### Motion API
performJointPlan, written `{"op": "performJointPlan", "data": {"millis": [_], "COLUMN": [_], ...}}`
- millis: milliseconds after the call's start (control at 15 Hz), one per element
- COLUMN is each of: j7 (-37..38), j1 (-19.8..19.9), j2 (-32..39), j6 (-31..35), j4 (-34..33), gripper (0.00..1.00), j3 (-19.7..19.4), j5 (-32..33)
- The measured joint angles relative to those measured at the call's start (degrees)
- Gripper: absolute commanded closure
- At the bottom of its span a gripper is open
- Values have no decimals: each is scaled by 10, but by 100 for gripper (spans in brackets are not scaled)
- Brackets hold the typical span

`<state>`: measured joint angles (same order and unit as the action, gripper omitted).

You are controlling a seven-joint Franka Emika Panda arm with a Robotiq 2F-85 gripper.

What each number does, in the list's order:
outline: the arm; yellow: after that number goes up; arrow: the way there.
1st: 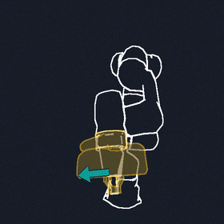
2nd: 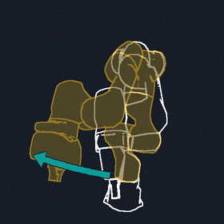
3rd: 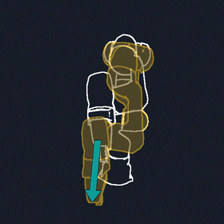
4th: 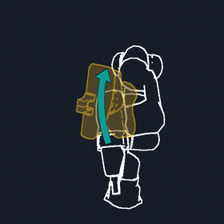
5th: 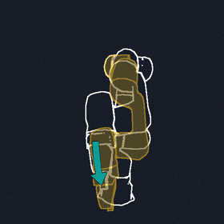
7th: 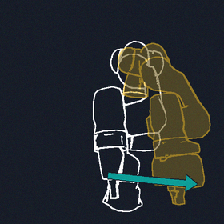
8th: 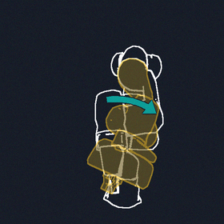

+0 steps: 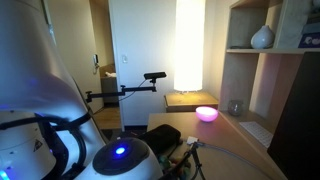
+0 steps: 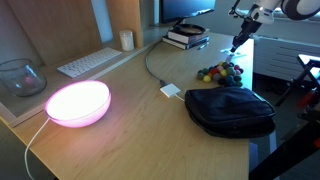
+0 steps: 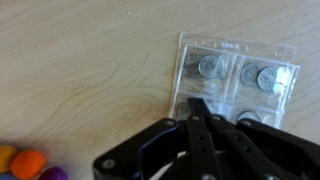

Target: Put the charger cable, head and the plastic object onto the floor.

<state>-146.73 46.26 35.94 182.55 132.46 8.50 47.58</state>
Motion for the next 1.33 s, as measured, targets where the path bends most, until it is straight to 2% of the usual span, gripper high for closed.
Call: {"op": "performJointPlan", "data": {"millis": [400,933,1333], "j7": [-1,-5,-23], "j1": [-14,-107,-146], "j2": [11,-3,-11], "j6": [-21,-19,-19], "j4": [-14,-5,7], "gripper": [100,100,100], "j3": [-9,-104,-155], "j5": [-25,-26,-9]}}
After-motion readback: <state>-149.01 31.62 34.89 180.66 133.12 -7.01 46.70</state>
